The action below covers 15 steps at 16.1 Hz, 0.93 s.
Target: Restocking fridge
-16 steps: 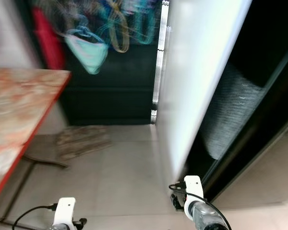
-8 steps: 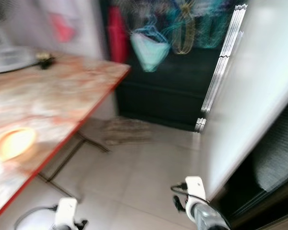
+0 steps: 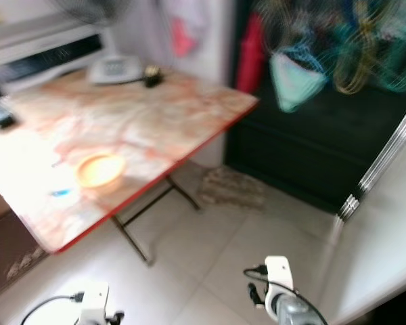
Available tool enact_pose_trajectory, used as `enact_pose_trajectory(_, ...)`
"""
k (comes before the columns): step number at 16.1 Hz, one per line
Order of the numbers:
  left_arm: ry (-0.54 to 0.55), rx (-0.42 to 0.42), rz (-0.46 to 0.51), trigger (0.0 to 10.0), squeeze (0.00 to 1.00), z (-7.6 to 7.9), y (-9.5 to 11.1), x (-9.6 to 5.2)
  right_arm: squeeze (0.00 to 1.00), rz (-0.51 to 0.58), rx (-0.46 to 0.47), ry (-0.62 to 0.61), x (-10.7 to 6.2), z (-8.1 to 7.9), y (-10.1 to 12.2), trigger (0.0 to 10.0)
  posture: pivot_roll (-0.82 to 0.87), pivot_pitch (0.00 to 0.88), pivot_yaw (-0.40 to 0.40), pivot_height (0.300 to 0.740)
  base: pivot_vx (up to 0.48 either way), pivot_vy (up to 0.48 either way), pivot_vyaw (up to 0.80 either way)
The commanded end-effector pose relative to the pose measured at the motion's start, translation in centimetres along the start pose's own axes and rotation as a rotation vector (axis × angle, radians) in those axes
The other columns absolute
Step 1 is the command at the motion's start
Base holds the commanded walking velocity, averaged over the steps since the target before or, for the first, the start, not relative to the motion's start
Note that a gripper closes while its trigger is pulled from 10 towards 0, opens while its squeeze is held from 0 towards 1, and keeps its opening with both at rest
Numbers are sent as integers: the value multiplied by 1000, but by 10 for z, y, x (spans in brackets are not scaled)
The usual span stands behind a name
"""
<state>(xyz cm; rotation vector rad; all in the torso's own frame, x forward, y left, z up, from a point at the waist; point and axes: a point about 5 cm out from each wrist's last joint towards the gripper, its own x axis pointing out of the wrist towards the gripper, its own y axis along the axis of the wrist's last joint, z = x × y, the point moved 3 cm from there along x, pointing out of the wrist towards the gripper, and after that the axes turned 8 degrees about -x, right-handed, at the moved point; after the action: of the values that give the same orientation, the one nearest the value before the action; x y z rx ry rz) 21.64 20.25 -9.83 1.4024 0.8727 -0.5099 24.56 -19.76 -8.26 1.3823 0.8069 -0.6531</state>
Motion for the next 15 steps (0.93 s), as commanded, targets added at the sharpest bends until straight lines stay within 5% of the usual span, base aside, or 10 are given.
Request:
enact_pose_trajectory(1, 23, 3, 9, 10000, 0, -7, -2, -1, 0, 19, 17, 7, 1, -6, 5, 10000, 1, 0, -8, 740, 0, 0, 800)
enact_pose_trajectory(7, 38, -10, 107, 10000, 0, -10, 7, -2, 0, 16, 38, -3, 2, -8, 3, 10000, 8, 0, 4, 740, 0, 0, 695)
enact_pose_trajectory(12, 116, -87, 292, 10000, 0, -16, 24, -9, 0, 14, 60, -24, 2, -6, 3, 10000, 18, 0, 5, 740, 0, 0, 0)
enact_pose_trajectory(15, 183, -49, 746, 10000, 0, -35, 141, -28, 0, 16, 54, -30, 2, -5, 5, 10000, 23, 0, 10, 740, 0, 0, 0)
